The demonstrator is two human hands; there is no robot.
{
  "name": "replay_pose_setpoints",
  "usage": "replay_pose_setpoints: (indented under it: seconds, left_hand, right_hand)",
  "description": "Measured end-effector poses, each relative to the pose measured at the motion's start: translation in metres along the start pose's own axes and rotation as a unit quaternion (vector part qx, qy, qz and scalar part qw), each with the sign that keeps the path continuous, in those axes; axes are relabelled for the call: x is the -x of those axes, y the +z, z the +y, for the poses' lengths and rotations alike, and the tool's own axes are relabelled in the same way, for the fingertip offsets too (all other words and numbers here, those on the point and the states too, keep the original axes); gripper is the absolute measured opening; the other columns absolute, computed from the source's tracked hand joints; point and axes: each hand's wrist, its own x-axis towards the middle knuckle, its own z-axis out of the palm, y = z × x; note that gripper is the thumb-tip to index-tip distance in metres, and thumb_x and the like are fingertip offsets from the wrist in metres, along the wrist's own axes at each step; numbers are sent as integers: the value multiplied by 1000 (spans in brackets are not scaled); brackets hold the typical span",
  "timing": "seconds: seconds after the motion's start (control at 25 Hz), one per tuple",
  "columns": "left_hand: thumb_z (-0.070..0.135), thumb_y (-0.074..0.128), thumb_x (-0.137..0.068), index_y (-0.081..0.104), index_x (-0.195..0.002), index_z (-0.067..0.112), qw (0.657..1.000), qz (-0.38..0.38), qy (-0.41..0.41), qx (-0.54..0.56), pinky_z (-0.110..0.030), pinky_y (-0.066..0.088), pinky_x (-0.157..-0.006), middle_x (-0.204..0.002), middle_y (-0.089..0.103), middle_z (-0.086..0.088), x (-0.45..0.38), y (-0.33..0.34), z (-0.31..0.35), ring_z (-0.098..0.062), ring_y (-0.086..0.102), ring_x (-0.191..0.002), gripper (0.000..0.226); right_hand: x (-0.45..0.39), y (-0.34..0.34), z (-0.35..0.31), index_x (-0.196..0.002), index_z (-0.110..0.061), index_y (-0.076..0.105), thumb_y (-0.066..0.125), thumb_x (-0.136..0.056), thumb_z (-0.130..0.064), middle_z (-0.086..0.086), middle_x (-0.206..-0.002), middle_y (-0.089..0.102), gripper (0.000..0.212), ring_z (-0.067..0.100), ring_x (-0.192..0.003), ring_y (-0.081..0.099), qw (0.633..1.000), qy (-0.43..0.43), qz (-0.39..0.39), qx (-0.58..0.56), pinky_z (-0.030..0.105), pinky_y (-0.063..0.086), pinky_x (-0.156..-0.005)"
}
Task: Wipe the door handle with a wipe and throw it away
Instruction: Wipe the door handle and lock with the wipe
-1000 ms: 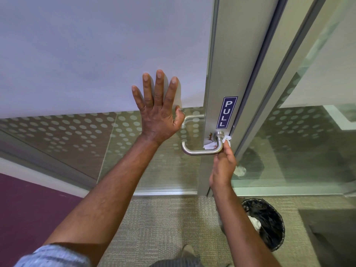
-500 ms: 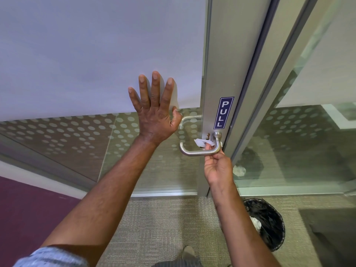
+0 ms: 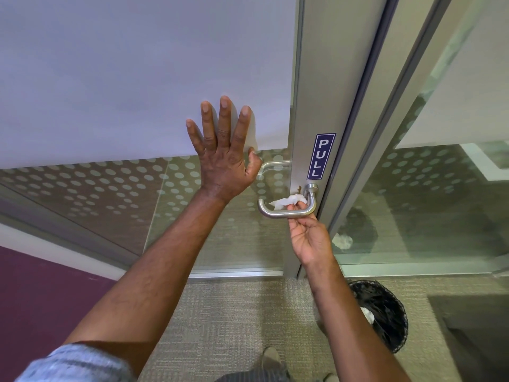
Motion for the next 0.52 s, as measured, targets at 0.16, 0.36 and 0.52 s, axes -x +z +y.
replay_pose_setpoints:
  seconds: [0.16, 0.36, 0.52]
  left_hand:
    - [36, 65, -84, -20, -162, 34, 1000, -7, 2, -2, -57, -20, -123, -166, -38, 7, 0, -3, 0, -24, -35, -154, 115]
    - [35, 65, -83, -18, -163, 33, 1000, 2, 3, -1, -57, -19, -124, -167, -36, 6, 0, -1, 1, -24, -34, -155, 115]
    - [34, 65, -82, -17, -163, 32, 1000, 10, 5, -3, -57, -19, -124, -168, -35, 6, 0, 0, 0, -24, -33, -156, 115]
  right_hand:
    - [-1, -28, -4, -120, 2, 66, 48, -93, 21, 14, -110, 78, 37, 20, -100, 78, 997, 11, 4, 75, 31, 63, -88]
    - [-2, -48, -11, -111, -1, 73, 73, -86, 5, 16, -104, 79, 25, 19, -88, 79, 977, -11, 31, 210, 25, 63, -75]
    - [10, -56, -12, -107, -10, 72, 67, -98, -8, 11, -104, 81, 10, 26, -96, 75, 935, -54, 37, 349, 30, 64, -75]
